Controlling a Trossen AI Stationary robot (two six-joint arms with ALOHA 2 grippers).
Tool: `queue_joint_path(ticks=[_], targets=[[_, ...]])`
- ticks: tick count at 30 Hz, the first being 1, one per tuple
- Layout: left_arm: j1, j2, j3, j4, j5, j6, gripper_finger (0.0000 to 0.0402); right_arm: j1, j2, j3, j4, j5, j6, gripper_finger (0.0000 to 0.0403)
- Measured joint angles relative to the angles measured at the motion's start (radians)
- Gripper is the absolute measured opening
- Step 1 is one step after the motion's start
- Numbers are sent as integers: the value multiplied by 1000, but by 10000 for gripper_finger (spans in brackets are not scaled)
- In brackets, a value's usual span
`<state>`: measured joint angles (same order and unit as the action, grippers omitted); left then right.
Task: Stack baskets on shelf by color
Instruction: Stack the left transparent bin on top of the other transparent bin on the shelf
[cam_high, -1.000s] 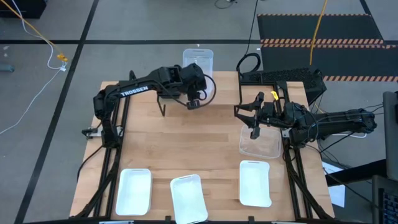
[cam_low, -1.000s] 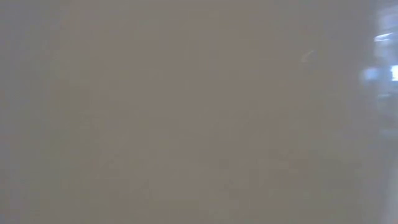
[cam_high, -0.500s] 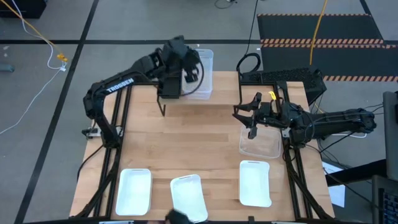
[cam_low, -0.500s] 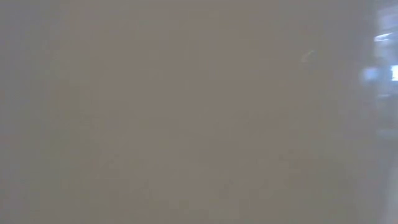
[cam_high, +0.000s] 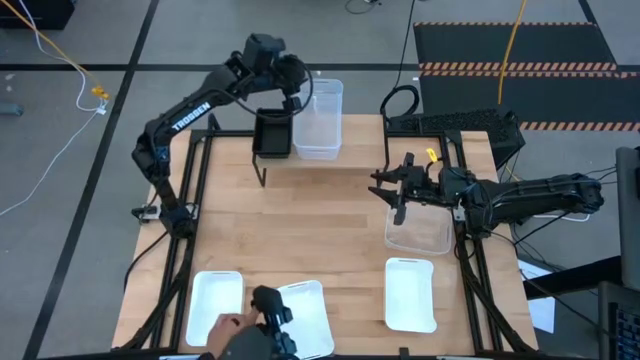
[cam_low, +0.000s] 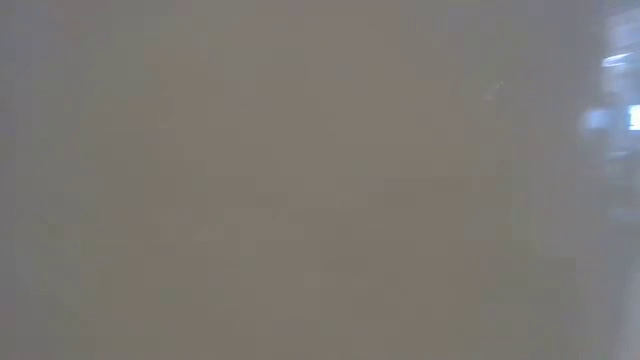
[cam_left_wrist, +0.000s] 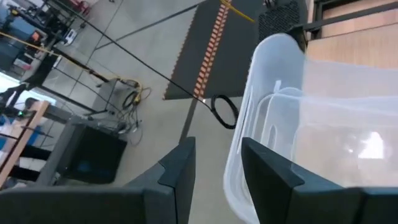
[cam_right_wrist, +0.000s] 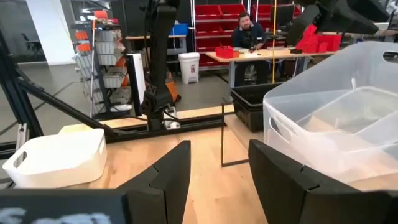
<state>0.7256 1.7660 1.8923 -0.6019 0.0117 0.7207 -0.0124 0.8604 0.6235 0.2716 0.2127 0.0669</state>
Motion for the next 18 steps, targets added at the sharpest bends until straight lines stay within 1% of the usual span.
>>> queue_joint_path(ticks=[3, 6, 14, 18], targets=[[15, 6, 0, 2, 49, 12, 132, 0, 0, 0, 0, 0, 8, 155], [19, 18, 0, -7, 71, 32, 132, 0, 0, 0, 0, 0, 23, 155], [23, 61, 0, -4, 73, 67, 132, 0, 0, 0, -1, 0, 26, 155], [23, 73, 0, 10, 38, 62, 131, 0, 0, 0, -6, 0, 26, 155]])
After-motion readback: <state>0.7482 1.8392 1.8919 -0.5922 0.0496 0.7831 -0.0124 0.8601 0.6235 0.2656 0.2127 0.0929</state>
